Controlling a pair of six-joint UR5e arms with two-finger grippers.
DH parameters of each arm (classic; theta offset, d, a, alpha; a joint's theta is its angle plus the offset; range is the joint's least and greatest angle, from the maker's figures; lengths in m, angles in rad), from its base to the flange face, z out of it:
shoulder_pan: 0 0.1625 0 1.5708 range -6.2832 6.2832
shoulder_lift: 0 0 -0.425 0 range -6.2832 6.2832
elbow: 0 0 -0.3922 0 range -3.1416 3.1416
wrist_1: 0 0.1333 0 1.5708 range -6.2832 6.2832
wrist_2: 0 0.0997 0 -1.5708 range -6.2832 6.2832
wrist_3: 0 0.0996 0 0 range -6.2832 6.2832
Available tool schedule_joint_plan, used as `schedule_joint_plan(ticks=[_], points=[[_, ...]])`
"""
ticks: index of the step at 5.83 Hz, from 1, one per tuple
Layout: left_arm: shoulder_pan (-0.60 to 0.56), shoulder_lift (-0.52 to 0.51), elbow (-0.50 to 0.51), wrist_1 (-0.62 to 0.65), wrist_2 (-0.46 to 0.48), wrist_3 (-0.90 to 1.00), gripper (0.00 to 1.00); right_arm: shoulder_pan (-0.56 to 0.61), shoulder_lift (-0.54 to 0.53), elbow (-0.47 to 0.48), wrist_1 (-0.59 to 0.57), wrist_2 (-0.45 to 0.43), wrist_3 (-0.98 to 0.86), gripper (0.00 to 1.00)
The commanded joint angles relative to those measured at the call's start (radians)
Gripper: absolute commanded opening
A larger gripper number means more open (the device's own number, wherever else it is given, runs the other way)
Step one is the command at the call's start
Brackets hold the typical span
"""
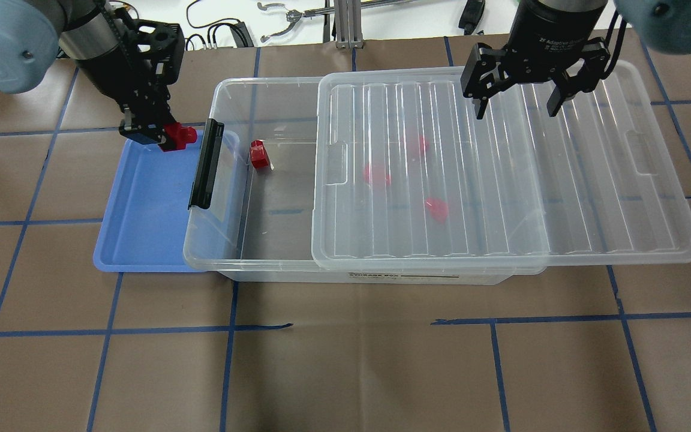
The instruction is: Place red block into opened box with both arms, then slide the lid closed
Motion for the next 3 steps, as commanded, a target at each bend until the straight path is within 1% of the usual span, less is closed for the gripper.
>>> schedule_joint_plan(ticks=[1, 2, 3], points=[[-0.096, -0.047, -0.014, 0.05, -0.025, -0.167, 0.22, 0.003, -0.002, 0.0, -0.001, 0.003, 0.025, 1.0], [-0.136, -0.085, -0.025, 0.078, -0.025, -0.174, 0.22, 0.0, 0.0, 0.0, 0.0, -0.009, 0.025, 1.0], [-0.147, -0.131, -0.04, 0.098, -0.022, -0.172, 0.23, -0.003, 0.0, 0.0, 0.002, -0.01, 0.025, 1.0]])
